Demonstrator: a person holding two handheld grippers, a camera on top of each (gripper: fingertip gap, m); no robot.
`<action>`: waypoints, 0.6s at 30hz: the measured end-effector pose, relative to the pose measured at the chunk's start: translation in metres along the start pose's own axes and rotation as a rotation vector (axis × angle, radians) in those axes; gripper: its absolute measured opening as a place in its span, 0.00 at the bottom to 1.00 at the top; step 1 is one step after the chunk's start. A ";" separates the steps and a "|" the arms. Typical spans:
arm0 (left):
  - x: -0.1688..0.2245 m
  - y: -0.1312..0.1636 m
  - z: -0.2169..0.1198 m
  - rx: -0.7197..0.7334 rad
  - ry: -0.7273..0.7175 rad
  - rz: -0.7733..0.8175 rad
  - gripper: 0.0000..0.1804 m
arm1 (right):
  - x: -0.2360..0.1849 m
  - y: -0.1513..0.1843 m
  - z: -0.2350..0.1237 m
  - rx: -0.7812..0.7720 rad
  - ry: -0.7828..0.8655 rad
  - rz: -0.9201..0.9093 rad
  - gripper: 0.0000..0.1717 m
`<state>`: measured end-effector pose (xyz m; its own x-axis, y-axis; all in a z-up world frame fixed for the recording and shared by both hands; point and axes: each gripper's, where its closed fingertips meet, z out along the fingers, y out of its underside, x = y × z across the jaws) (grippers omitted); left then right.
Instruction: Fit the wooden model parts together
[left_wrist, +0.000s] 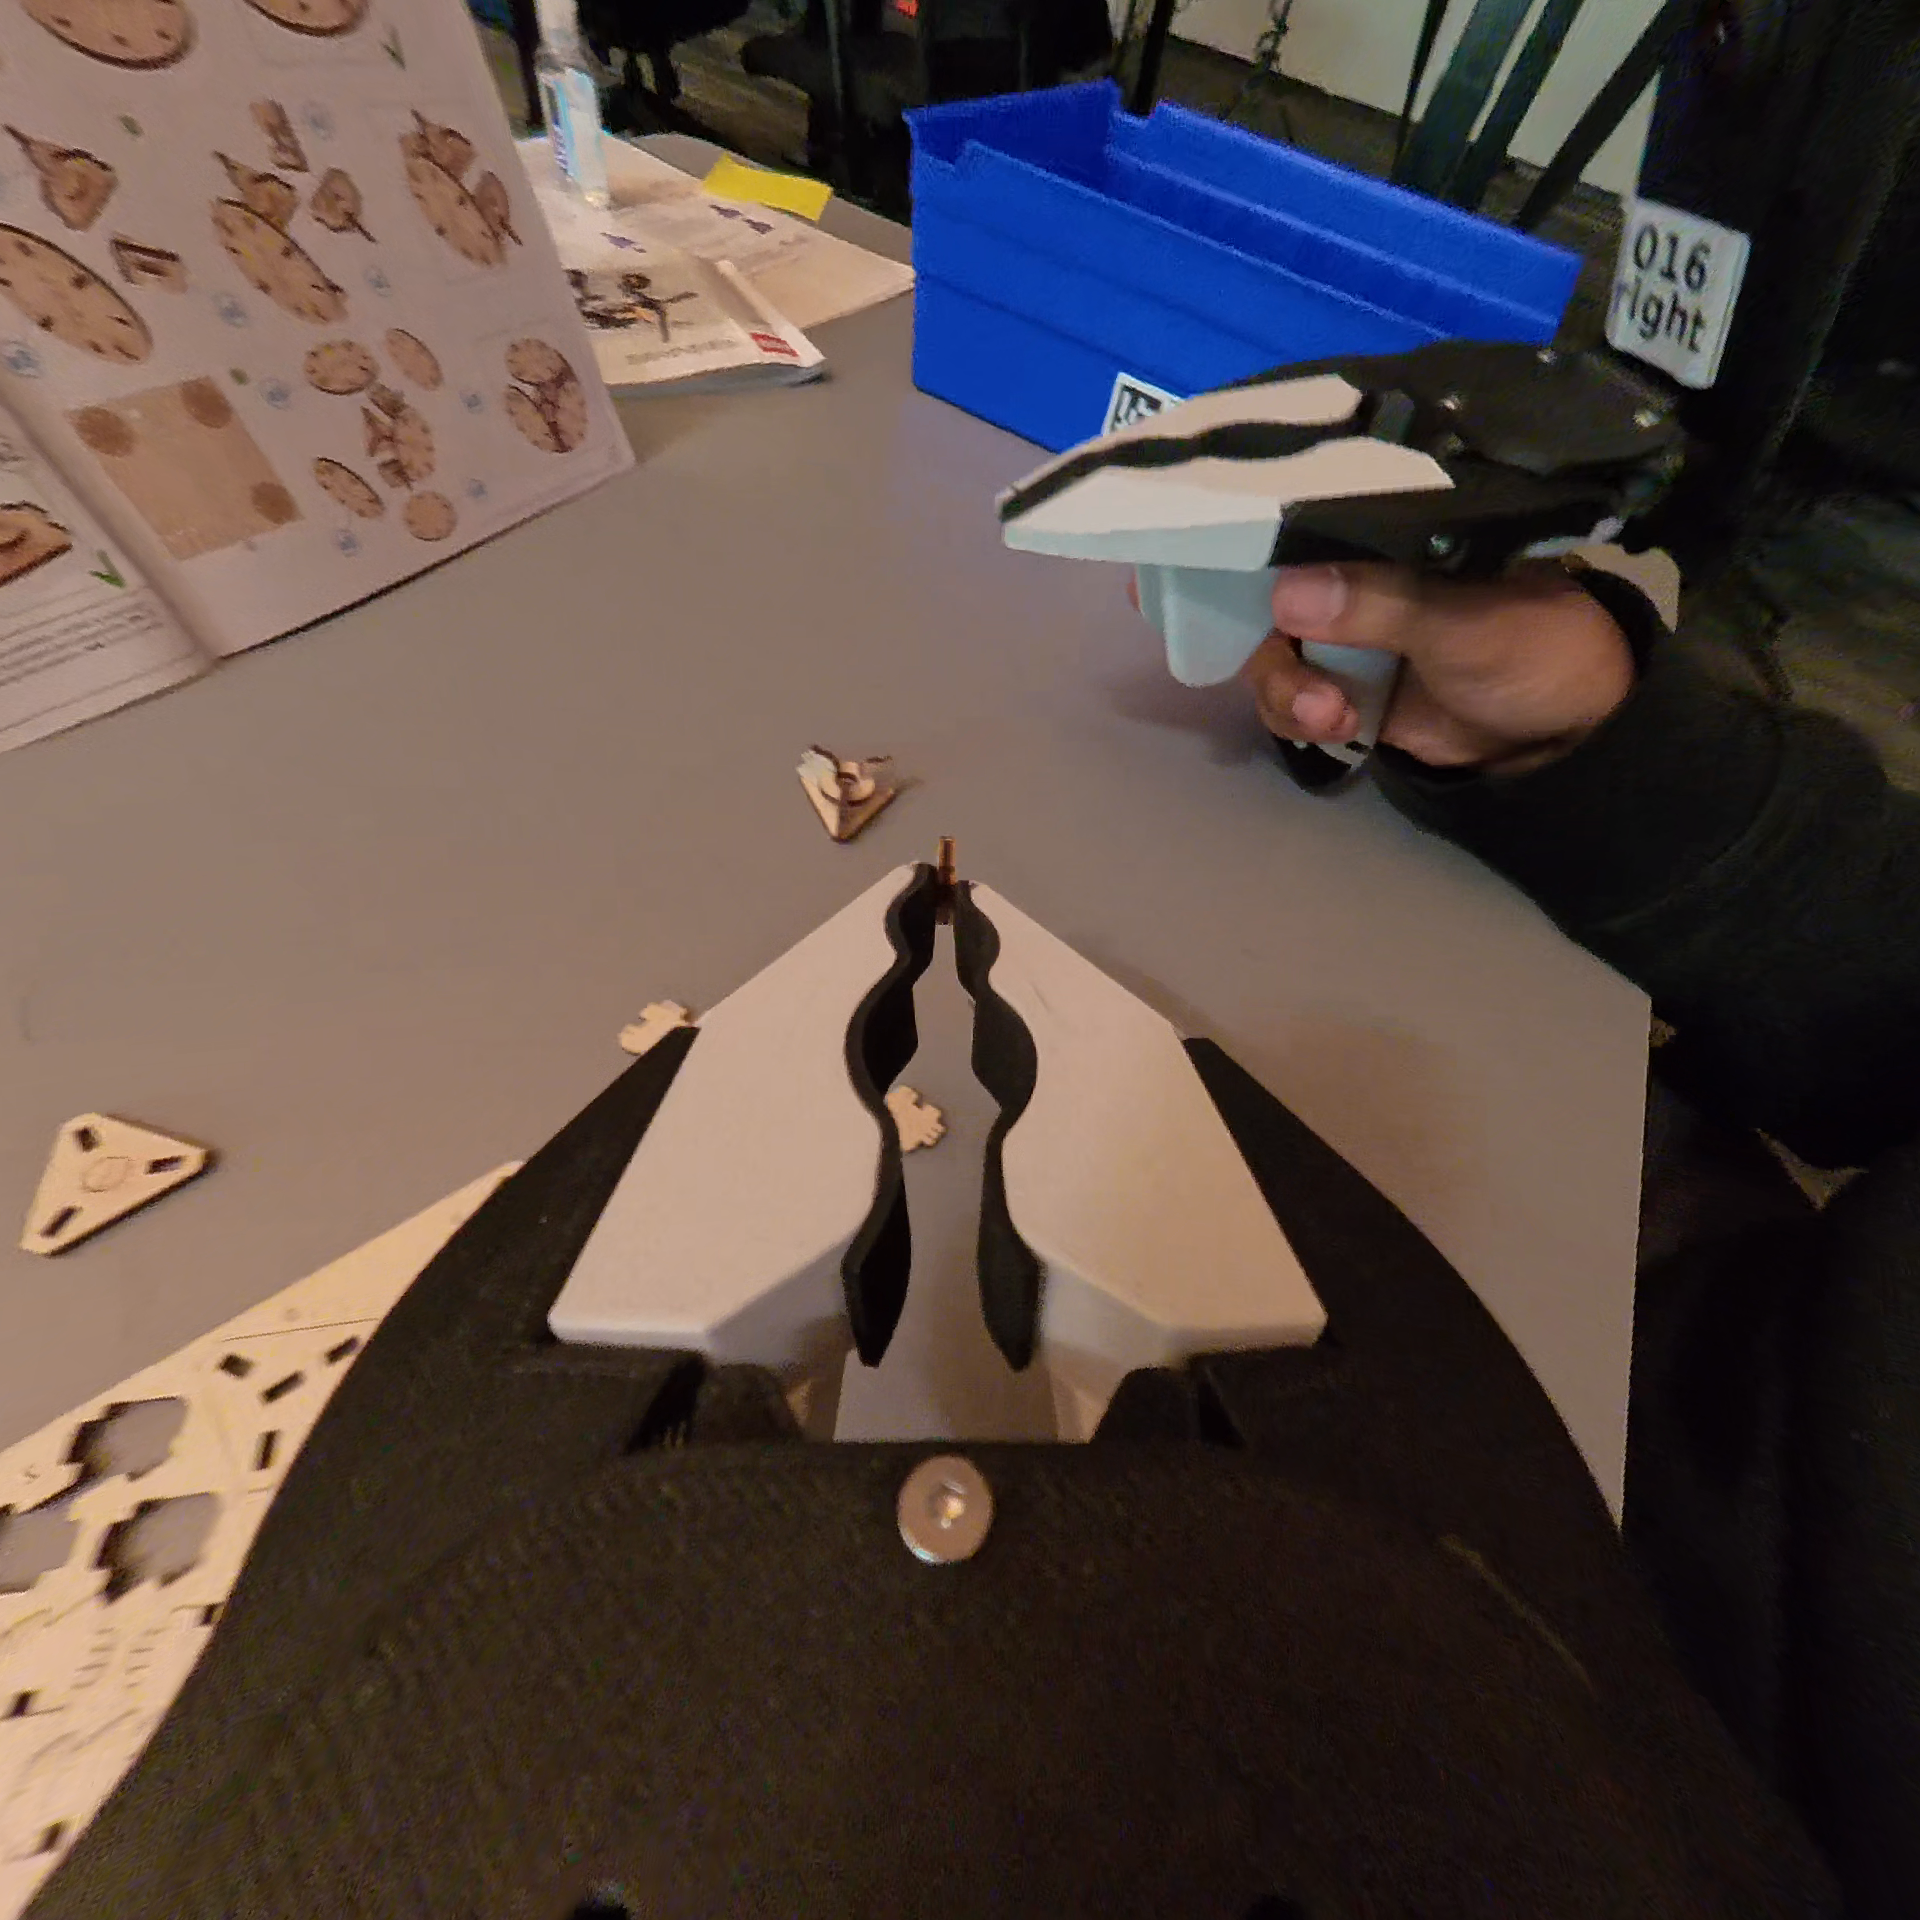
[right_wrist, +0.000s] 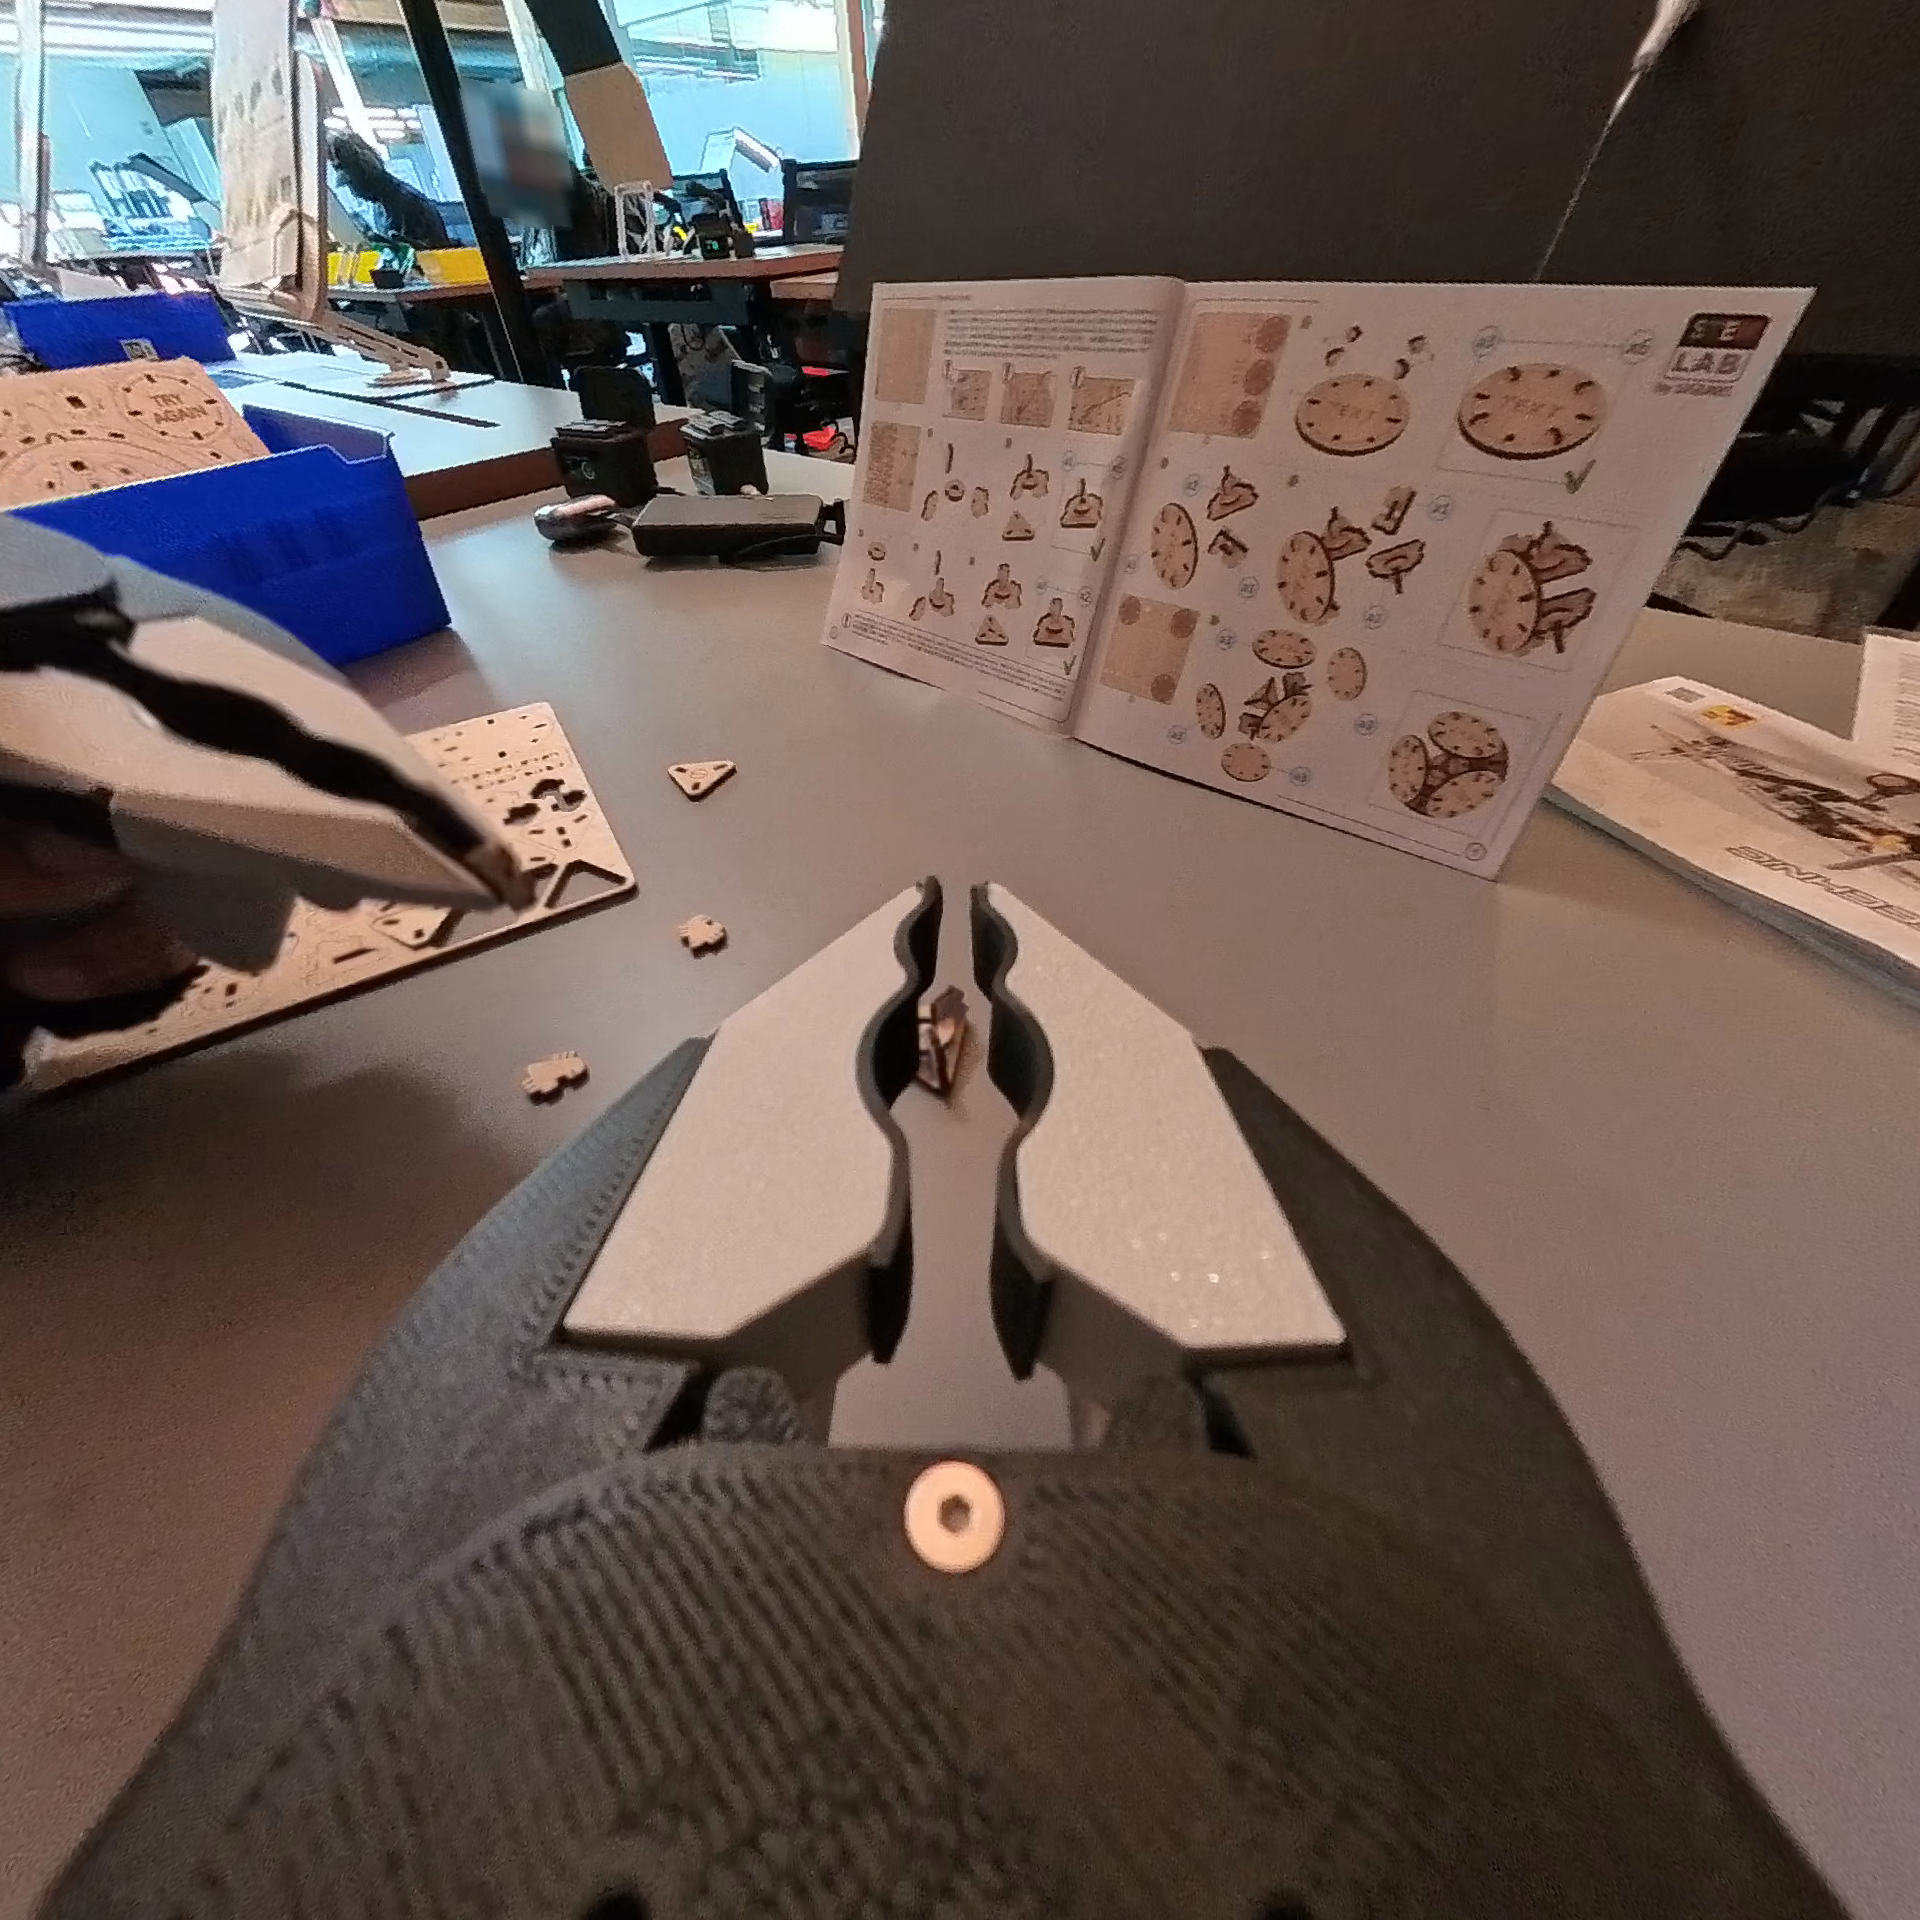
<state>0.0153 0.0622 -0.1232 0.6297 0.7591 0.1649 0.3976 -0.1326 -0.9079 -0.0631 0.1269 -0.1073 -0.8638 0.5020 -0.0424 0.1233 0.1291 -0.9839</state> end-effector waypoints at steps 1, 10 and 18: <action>0.005 0.005 0.003 -0.002 0.008 0.003 0.00 | -0.002 0.000 0.000 0.000 -0.006 -0.001 0.03; 0.003 0.024 0.010 -0.037 0.089 -0.119 0.00 | -0.039 0.026 0.010 -0.155 -0.190 -0.025 0.03; 0.002 0.015 0.002 0.041 0.164 -0.217 0.00 | -0.052 0.025 0.009 -0.152 -0.269 -0.022 0.06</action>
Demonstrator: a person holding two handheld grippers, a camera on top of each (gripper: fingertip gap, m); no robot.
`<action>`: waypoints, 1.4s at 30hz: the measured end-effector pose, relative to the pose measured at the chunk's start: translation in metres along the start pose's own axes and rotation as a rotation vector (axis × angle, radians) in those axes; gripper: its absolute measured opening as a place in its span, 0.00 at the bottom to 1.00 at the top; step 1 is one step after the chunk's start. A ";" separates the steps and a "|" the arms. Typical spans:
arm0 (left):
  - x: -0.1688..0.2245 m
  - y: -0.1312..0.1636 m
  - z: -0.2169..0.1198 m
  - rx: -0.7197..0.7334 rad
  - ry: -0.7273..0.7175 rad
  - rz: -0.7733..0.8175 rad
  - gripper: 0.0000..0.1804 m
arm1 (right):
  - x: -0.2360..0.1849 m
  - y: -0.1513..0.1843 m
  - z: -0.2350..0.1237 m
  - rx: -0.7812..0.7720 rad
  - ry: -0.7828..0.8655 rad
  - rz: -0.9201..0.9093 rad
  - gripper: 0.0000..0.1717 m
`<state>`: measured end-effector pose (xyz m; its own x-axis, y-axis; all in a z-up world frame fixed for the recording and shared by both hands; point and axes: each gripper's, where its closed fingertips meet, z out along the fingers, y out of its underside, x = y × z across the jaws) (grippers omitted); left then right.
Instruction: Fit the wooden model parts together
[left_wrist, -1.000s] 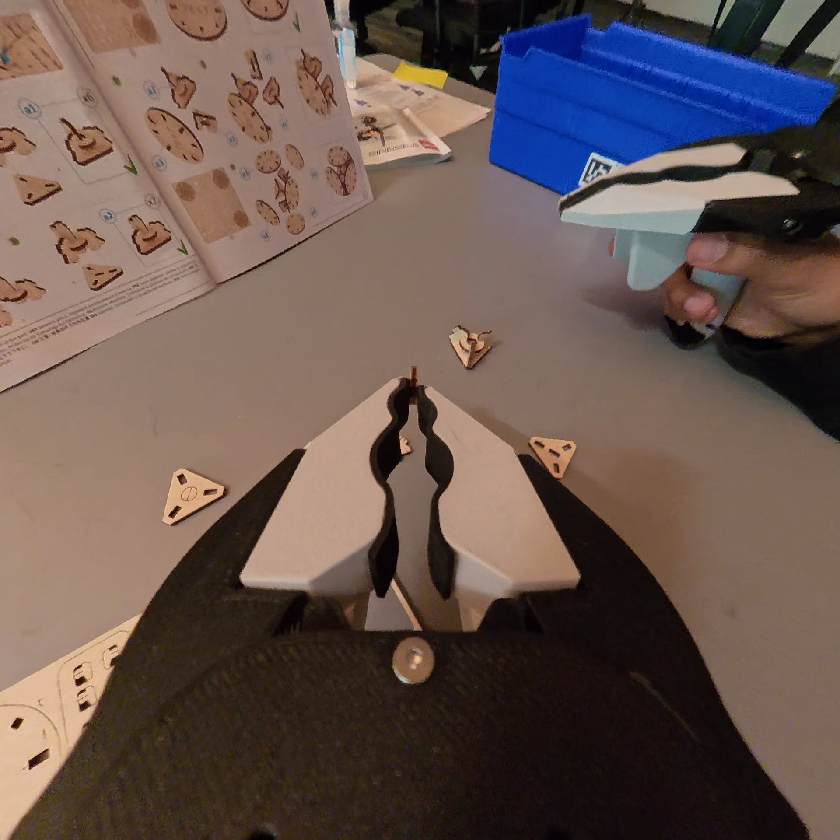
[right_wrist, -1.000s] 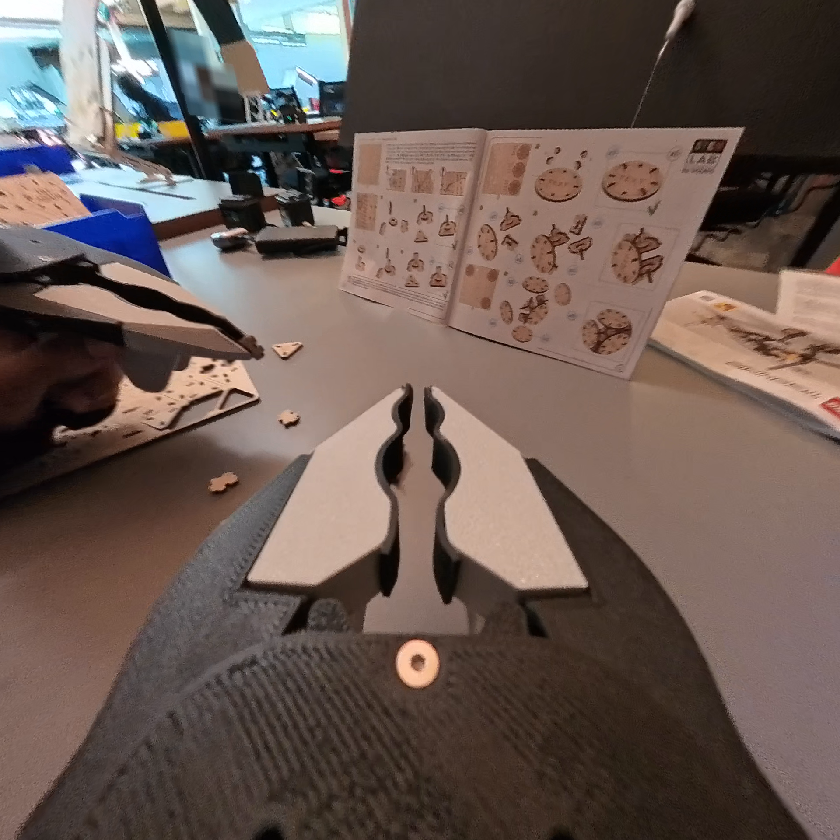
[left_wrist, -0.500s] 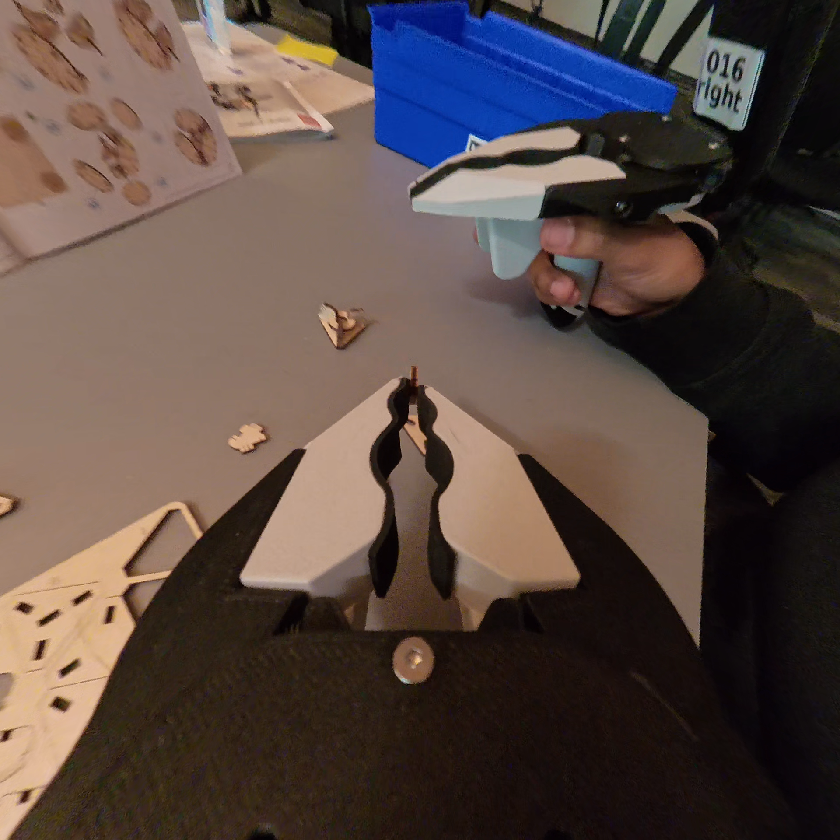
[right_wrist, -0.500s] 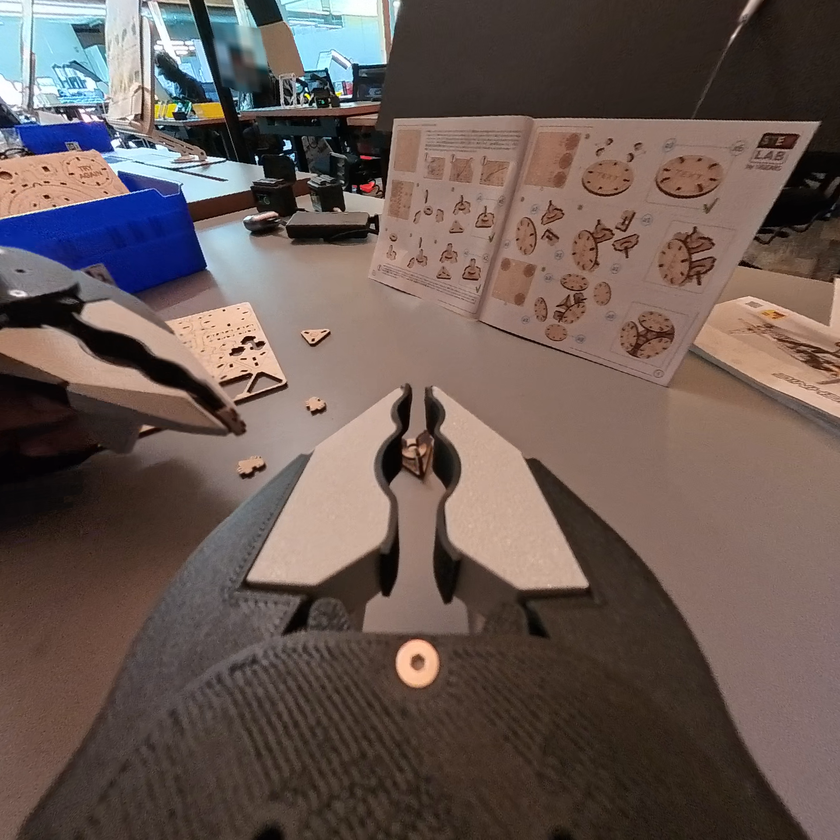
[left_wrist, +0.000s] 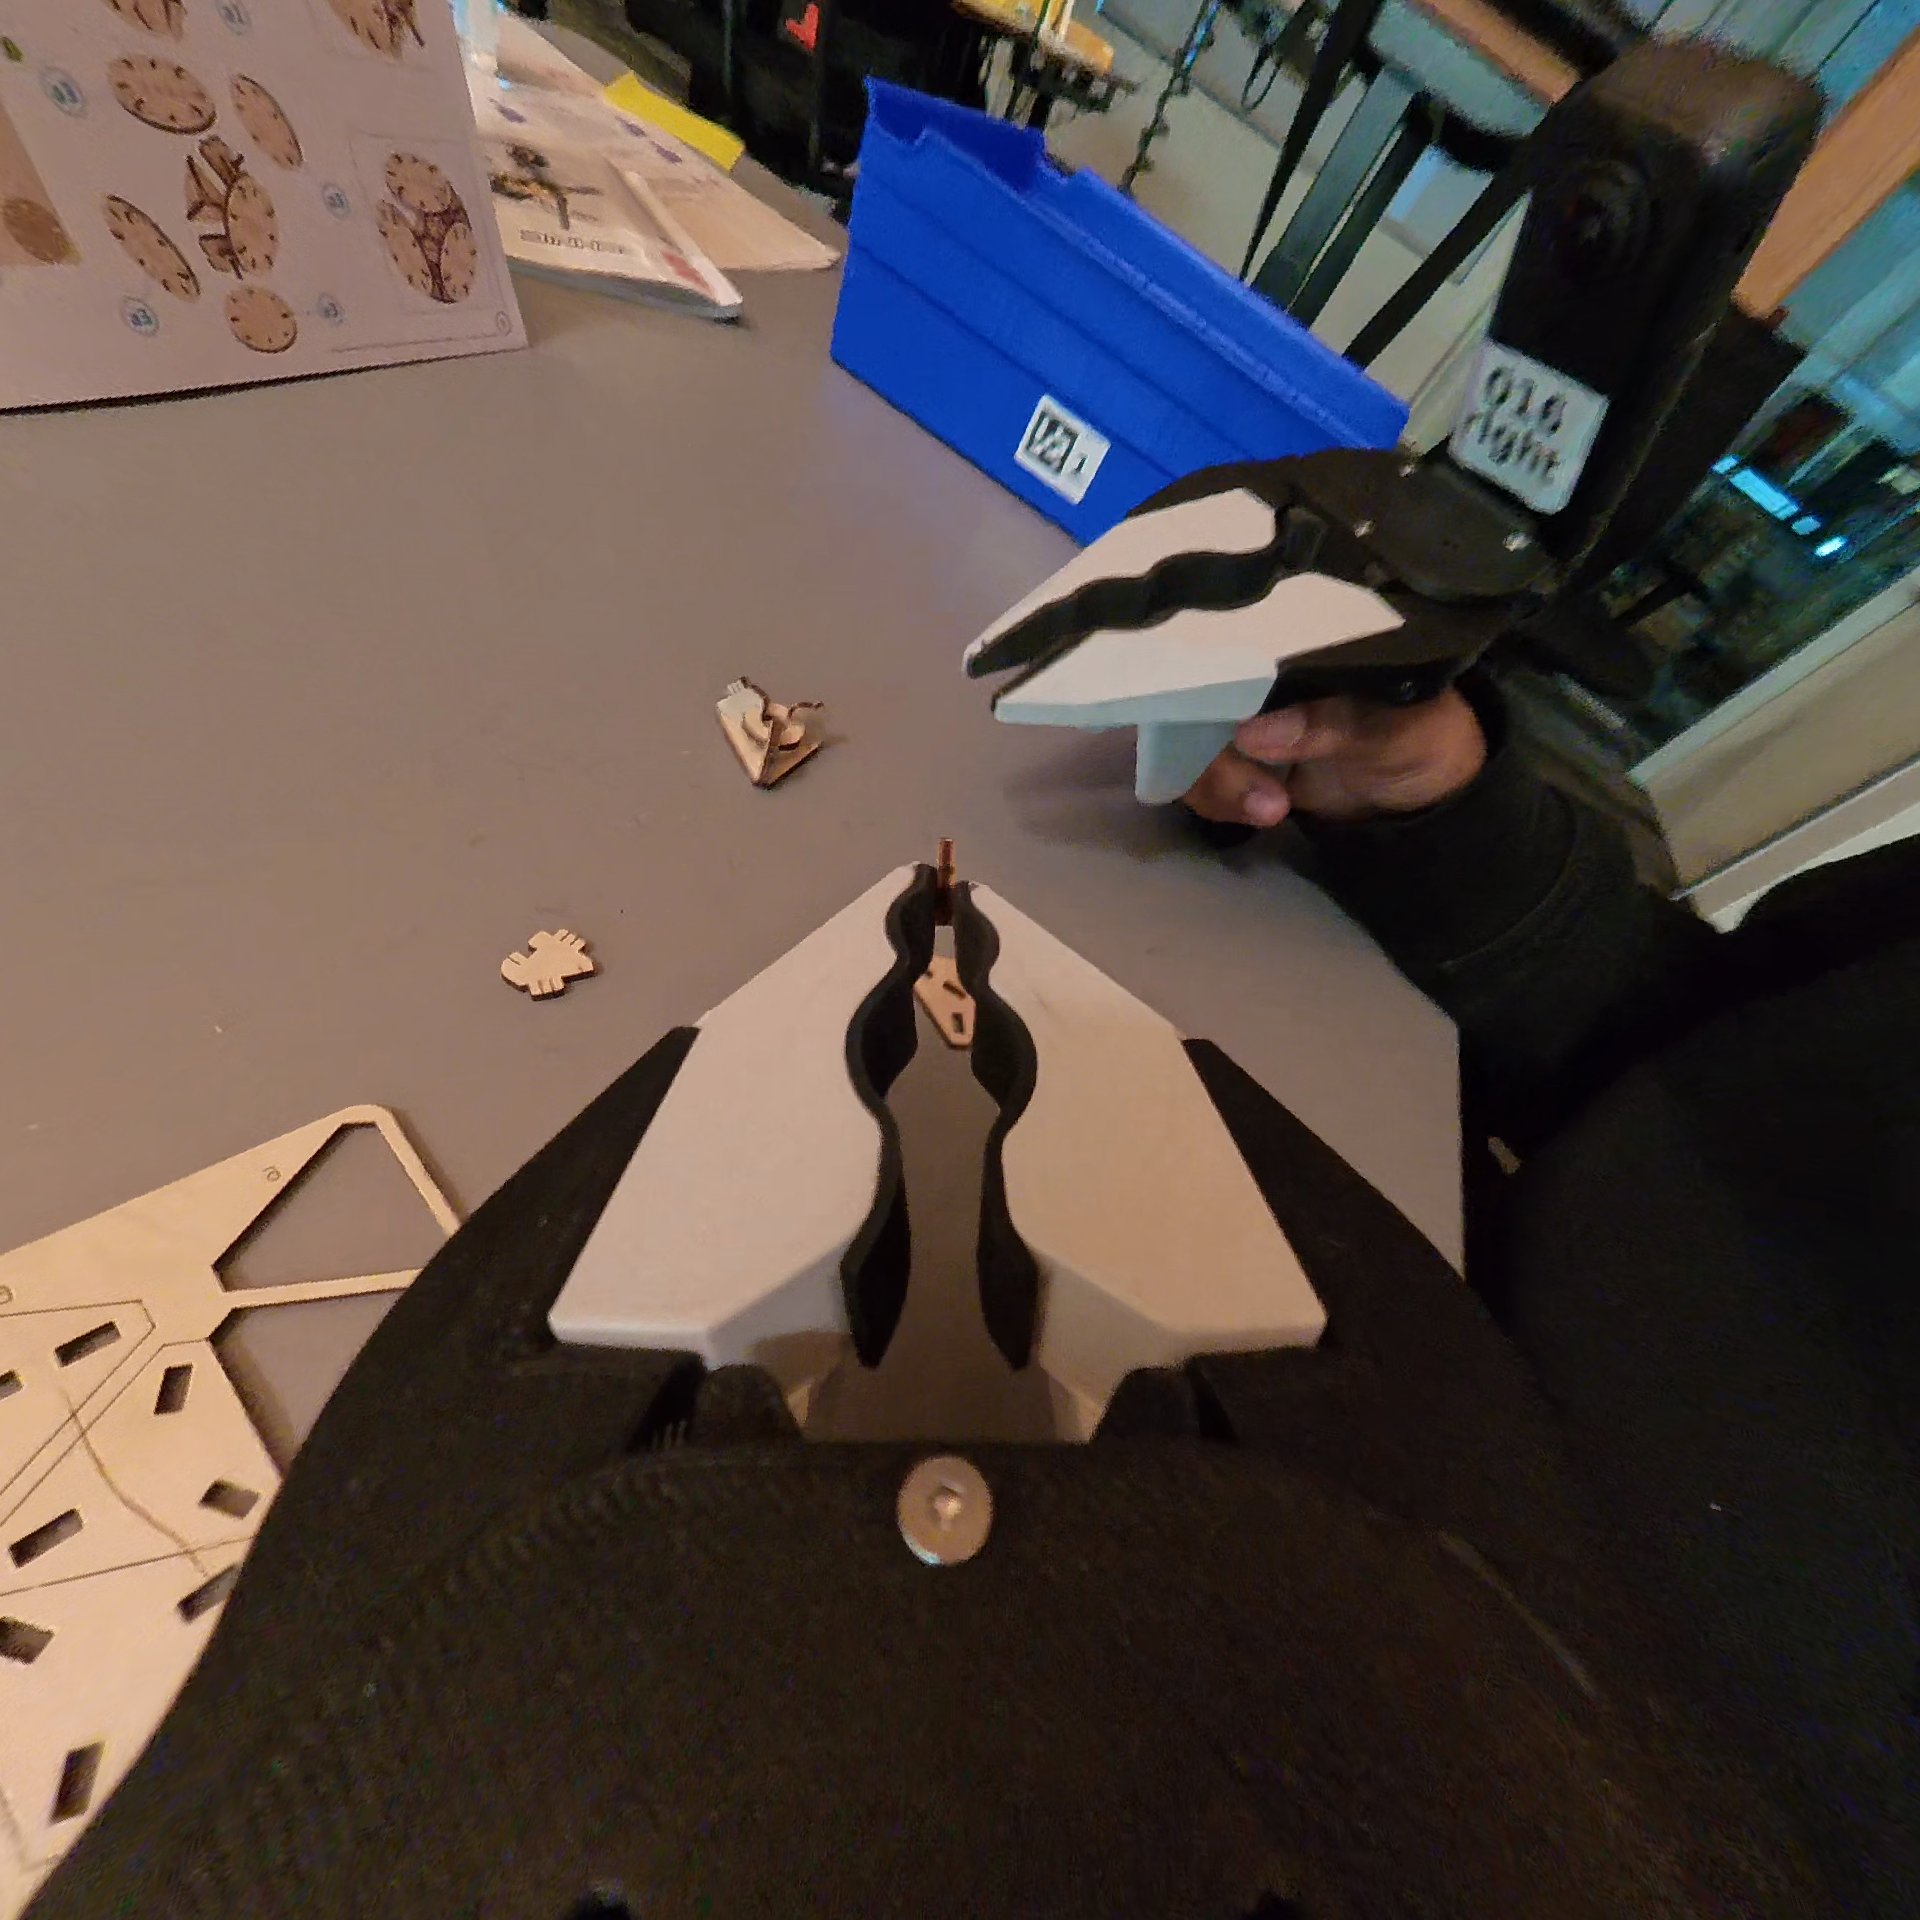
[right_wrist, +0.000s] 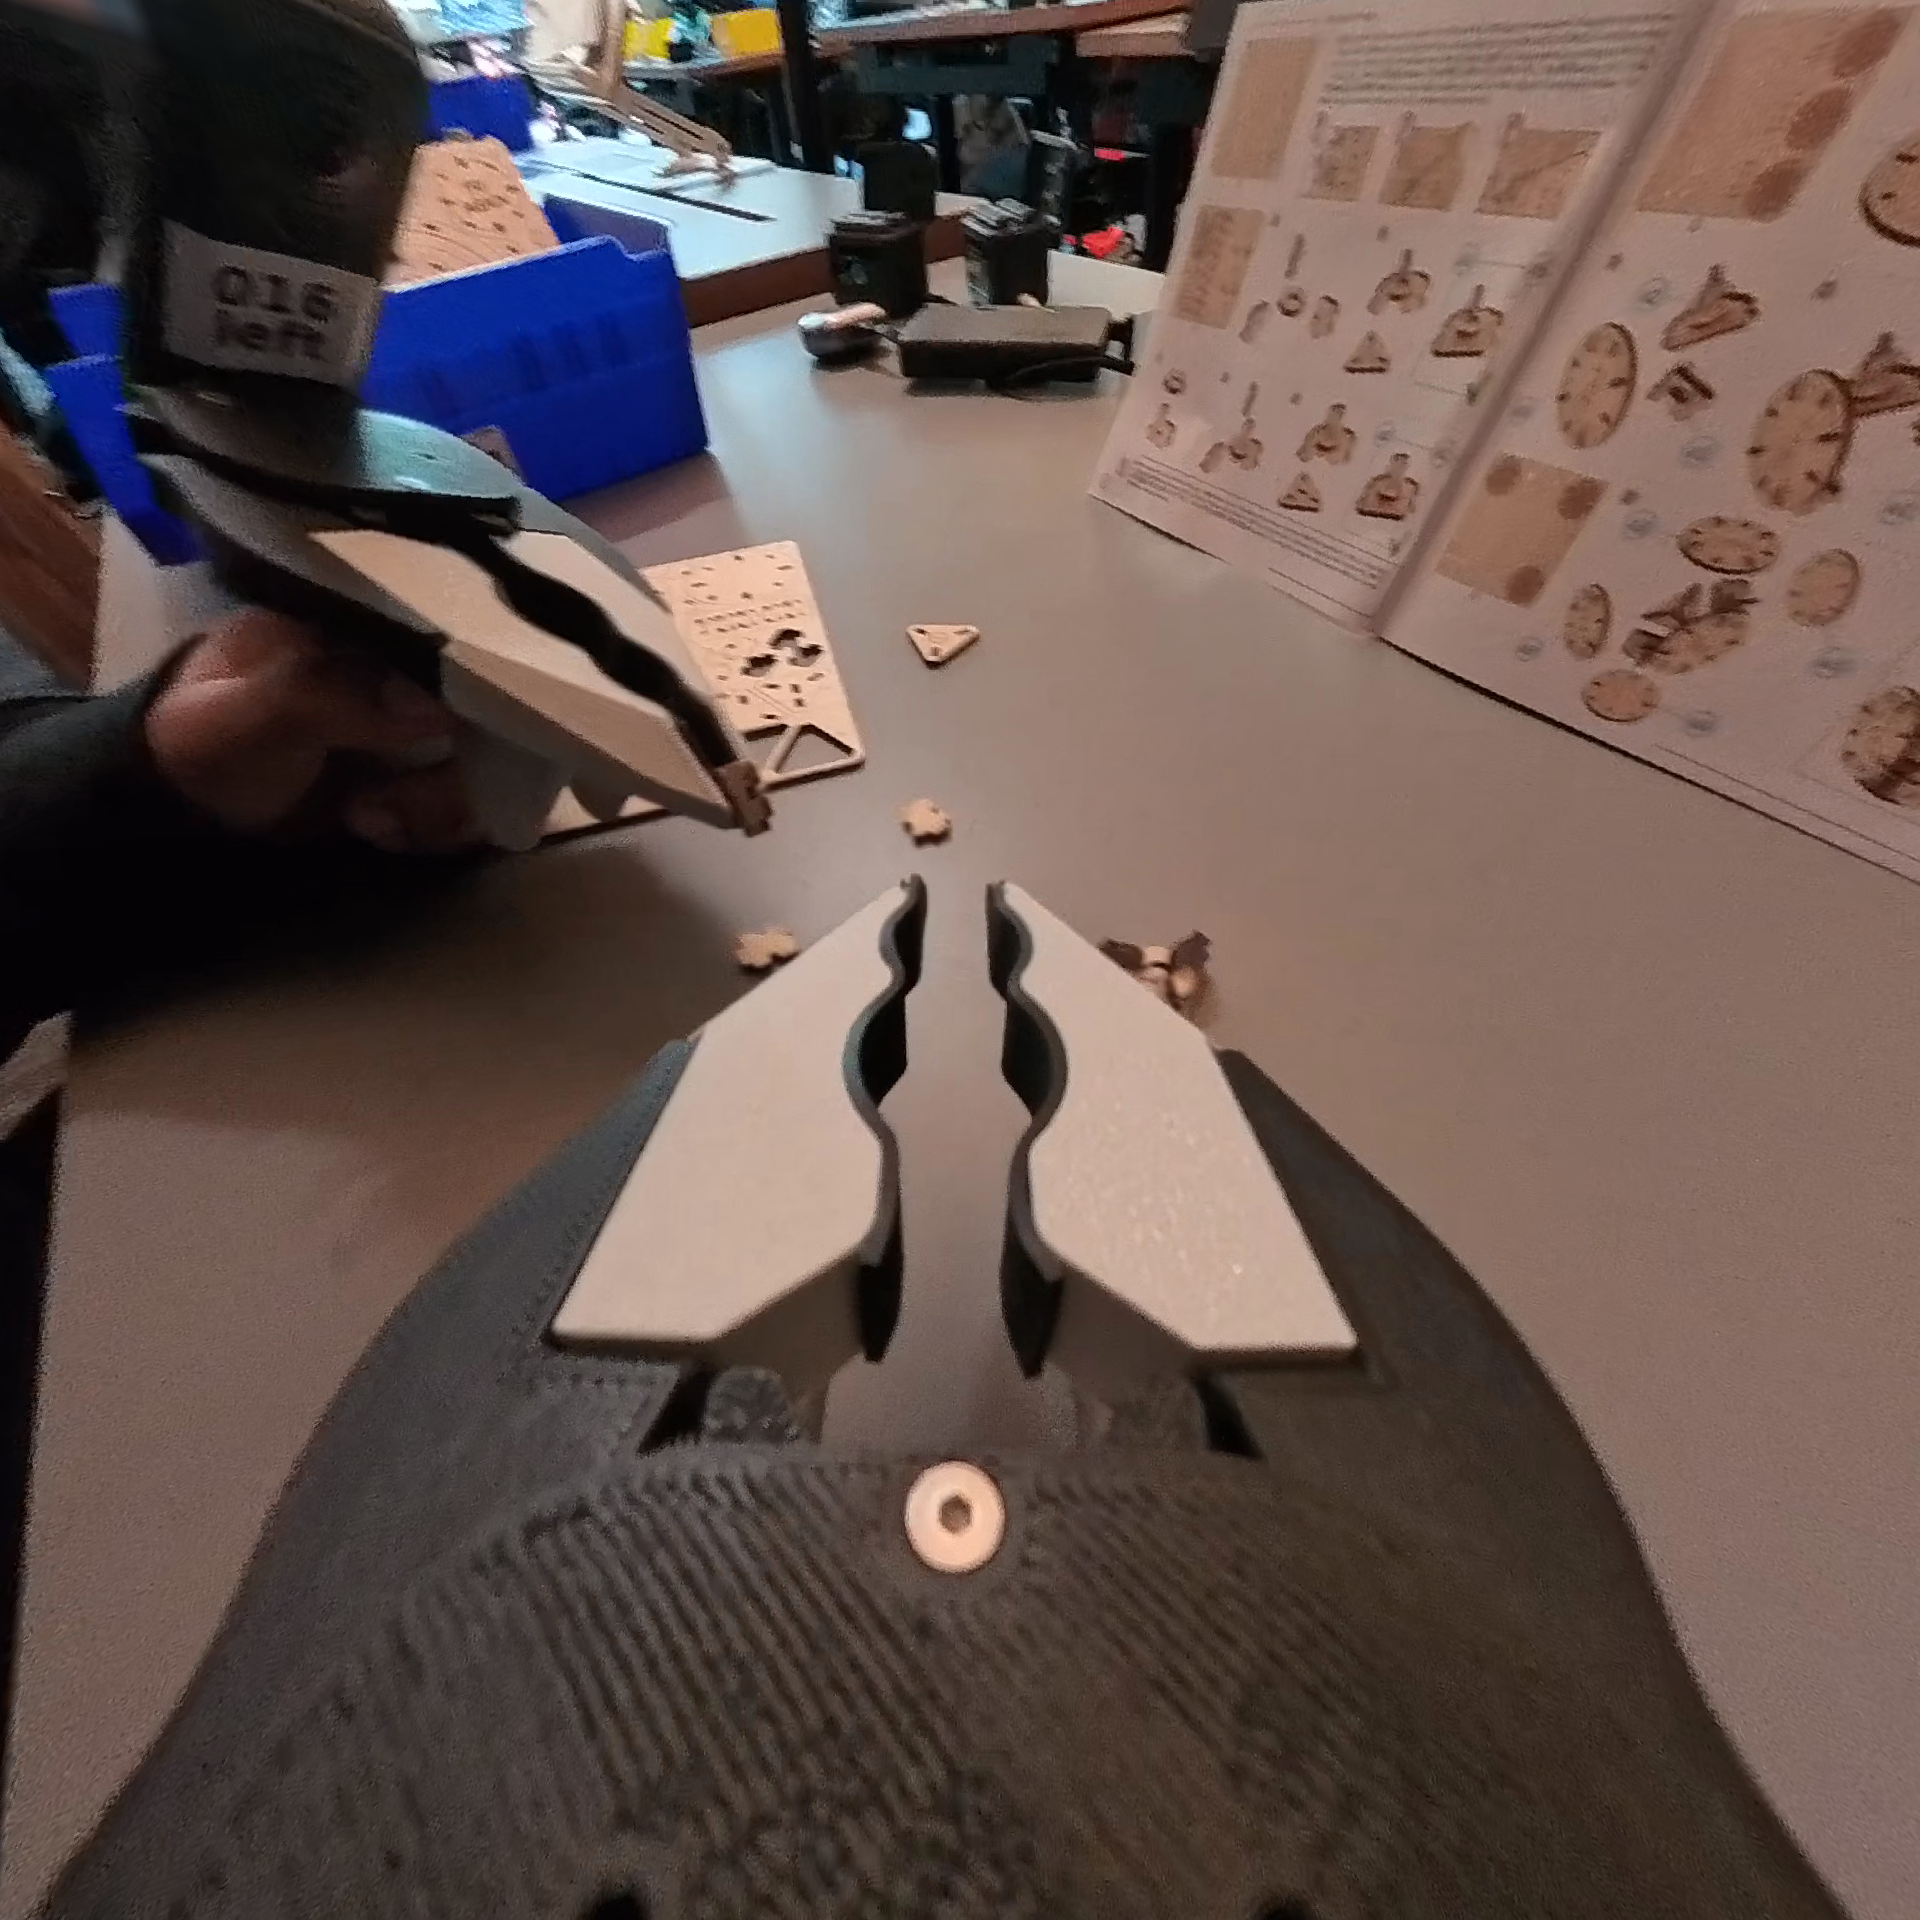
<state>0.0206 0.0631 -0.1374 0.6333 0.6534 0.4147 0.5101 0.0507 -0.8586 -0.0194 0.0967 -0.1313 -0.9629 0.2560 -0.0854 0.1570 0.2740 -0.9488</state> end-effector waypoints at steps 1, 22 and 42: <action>0.003 -0.003 -0.002 0.026 0.031 -0.018 0.00 | -0.006 -0.003 0.000 0.015 -0.031 -0.008 0.07; 0.049 -0.021 -0.013 0.122 0.565 -0.377 0.00 | -0.076 -0.028 -0.009 0.240 -0.049 -0.628 0.16; 0.010 -0.044 -0.037 0.298 0.221 -0.175 0.15 | -0.030 -0.017 -0.003 0.112 0.090 -0.476 0.07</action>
<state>0.0262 0.0393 -0.0842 0.6785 0.4390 0.5890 0.4508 0.3842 -0.8057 0.0075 0.0875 -0.1113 -0.8986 0.2068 0.3871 -0.3249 0.2796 -0.9035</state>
